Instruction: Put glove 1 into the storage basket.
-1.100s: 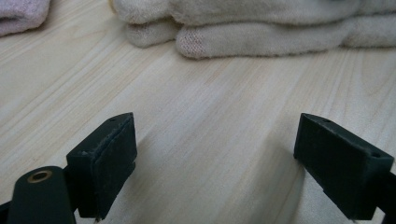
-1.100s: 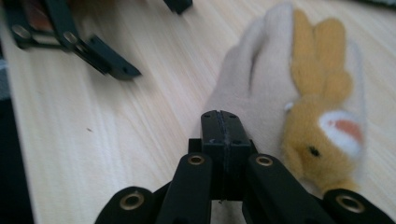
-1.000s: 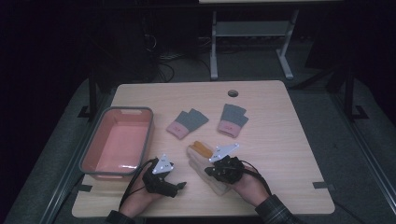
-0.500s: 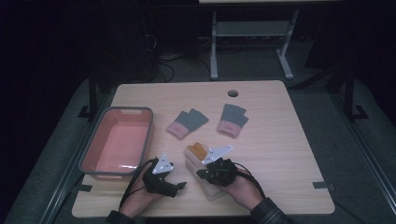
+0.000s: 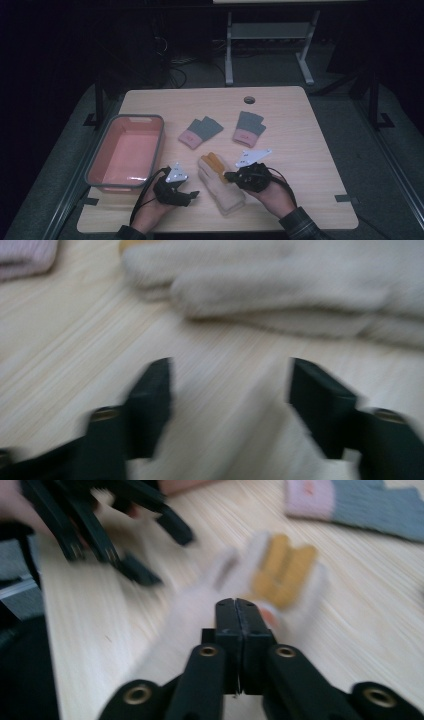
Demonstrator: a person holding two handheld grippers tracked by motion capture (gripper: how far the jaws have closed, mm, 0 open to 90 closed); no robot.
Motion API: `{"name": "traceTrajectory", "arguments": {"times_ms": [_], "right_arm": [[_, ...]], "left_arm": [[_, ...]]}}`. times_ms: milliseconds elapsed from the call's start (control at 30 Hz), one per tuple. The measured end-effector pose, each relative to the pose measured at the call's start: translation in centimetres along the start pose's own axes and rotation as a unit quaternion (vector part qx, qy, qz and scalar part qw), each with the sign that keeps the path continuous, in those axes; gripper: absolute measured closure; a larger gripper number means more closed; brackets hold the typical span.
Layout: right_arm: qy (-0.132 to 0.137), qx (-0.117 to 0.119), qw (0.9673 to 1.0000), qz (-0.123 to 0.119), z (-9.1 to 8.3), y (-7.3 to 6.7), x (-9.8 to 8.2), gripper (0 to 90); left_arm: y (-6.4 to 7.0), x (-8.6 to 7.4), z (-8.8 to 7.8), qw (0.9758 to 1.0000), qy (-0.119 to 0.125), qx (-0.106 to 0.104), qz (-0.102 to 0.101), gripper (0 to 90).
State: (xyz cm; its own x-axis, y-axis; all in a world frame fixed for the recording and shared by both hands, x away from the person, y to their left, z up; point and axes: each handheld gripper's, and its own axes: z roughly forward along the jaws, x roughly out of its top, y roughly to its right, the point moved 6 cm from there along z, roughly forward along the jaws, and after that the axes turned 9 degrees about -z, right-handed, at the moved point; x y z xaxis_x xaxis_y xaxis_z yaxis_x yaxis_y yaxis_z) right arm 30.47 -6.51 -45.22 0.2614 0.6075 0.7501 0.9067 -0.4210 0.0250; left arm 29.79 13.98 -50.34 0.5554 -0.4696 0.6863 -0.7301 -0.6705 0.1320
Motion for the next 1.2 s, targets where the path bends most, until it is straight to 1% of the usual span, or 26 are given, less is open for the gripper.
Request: {"name": "traceTrajectory", "arguments": {"times_ms": [33, 100, 133, 167, 233, 300, 333, 367, 433, 500, 567, 633, 667, 700, 833, 867, 933, 1000, 1033, 1067, 1100, 1167, 1200], "right_arm": [[-0.005, -0.005, 1.0, -0.005, -0.2, 0.4, -0.5, 90.0], [-0.016, -0.007, 0.9998, -0.005, -0.6, 1.1, -1.4, 90.0], [-0.018, -0.008, 0.9998, -0.007, -0.8, 1.4, -1.8, 90.0], [-0.022, -0.009, 0.9997, -0.005, -0.9, 1.6, -2.3, 90.0], [-0.027, -0.005, 0.9996, -0.004, -1.1, 2.0, -3.2, 90.0], [-0.032, 0.004, 0.9995, 0.001, -1.0, 2.3, -4.0, 90.0], [-0.036, 0.012, 0.9993, 0.001, -0.8, 2.3, -4.4, 90.0], [-0.042, 0.018, 0.9989, 0.005, -0.5, 2.3, -4.7, 90.0], [-0.051, 0.028, 0.9983, 0.007, 0.1, 2.2, -5.1, 90.0], [-0.058, 0.037, 0.9976, 0.002, 0.6, 2.0, -5.2, 90.0], [-0.065, 0.047, 0.9967, 0.001, 0.9, 1.6, -5.2, 90.0], [-0.073, 0.05, 0.996, -0.009, 1.2, 1.5, -5.3, 90.0], [-0.077, 0.052, 0.9956, -0.01, 1.3, 1.4, -5.4, 90.0], [-0.076, 0.056, 0.9955, -0.003, 1.4, 1.1, -5.3, 90.0], [-0.082, 0.065, 0.9944, -0.013, 1.6, 0.8, -5.4, 90.0], [-0.082, 0.069, 0.9942, -0.011, 1.6, 0.6, -5.3, 90.0], [-0.083, 0.07, 0.9938, -0.022, 1.8, 0.6, -5.4, 90.0], [-0.082, 0.074, 0.9936, -0.023, 1.8, 0.3, -5.3, 90.0], [-0.083, 0.077, 0.9933, -0.023, 1.9, 0.2, -5.2, 90.0], [-0.082, 0.078, 0.9932, -0.026, 1.9, 0.1, -5.2, 90.0], [-0.081, 0.08, 0.9931, -0.029, 2.0, 0.0, -5.1, 90.0], [-0.081, 0.082, 0.9929, -0.03, 2.1, -0.2, -5.0, 90.0], [-0.081, 0.083, 0.9926, -0.035, 2.2, -0.3, -5.0, 90.0]], "left_arm": [[0.2, 0.2, -0.1, 1.0, -0.002, -0.003, -0.004, 46.4], [0.6, 0.6, 0.0, 0.9999, -0.003, -0.012, -0.008, 62.9], [0.8, 0.8, 0.0, 0.9998, -0.005, -0.015, -0.008, 68.7], [1.0, 1.0, 0.1, 0.9996, -0.009, -0.022, -0.014, 75.8], [1.5, 1.2, 0.3, 0.9991, -0.015, -0.032, -0.024, 84.5], [1.7, 1.4, 0.7, 0.9985, -0.025, -0.042, -0.025, 88.0], [1.9, 1.5, 0.9, 0.9984, -0.026, -0.043, -0.027, 88.5], [2.0, 1.6, 1.1, 0.9982, -0.032, -0.043, -0.027, 88.5], [2.1, 1.8, 1.5, 0.9982, -0.035, -0.042, -0.025, 88.5], [2.0, 1.9, 1.8, 0.998, -0.041, -0.041, -0.023, 88.5], [1.8, 2.2, 2.0, 0.998, -0.042, -0.038, -0.027, 88.5], [1.6, 2.4, 2.3, 0.9978, -0.044, -0.038, -0.031, 88.5], [1.5, 2.4, 2.5, 0.9976, -0.047, -0.038, -0.033, 88.4], [1.4, 2.5, 2.6, 0.9975, -0.048, -0.039, -0.035, 88.5], [1.0, 3.1, 3.1, 0.9973, -0.052, -0.037, -0.037, 88.4], [0.9, 3.2, 3.3, 0.9972, -0.053, -0.036, -0.038, 88.3], [0.7, 3.6, 3.6, 0.9972, -0.054, -0.035, -0.038, 88.4], [0.5, 3.9, 3.9, 0.997, -0.054, -0.038, -0.04, 88.4], [0.4, 4.0, 4.1, 0.9971, -0.057, -0.036, -0.035, 88.4], [0.4, 4.1, 4.3, 0.9971, -0.057, -0.035, -0.036, 88.5], [0.4, 4.4, 4.5, 0.9971, -0.053, -0.037, -0.042, 88.5], [0.3, 4.7, 4.7, 0.9971, -0.054, -0.037, -0.04, 88.5], [0.3, 5.0, 4.9, 0.997, -0.052, -0.038, -0.043, 88.5]]}}
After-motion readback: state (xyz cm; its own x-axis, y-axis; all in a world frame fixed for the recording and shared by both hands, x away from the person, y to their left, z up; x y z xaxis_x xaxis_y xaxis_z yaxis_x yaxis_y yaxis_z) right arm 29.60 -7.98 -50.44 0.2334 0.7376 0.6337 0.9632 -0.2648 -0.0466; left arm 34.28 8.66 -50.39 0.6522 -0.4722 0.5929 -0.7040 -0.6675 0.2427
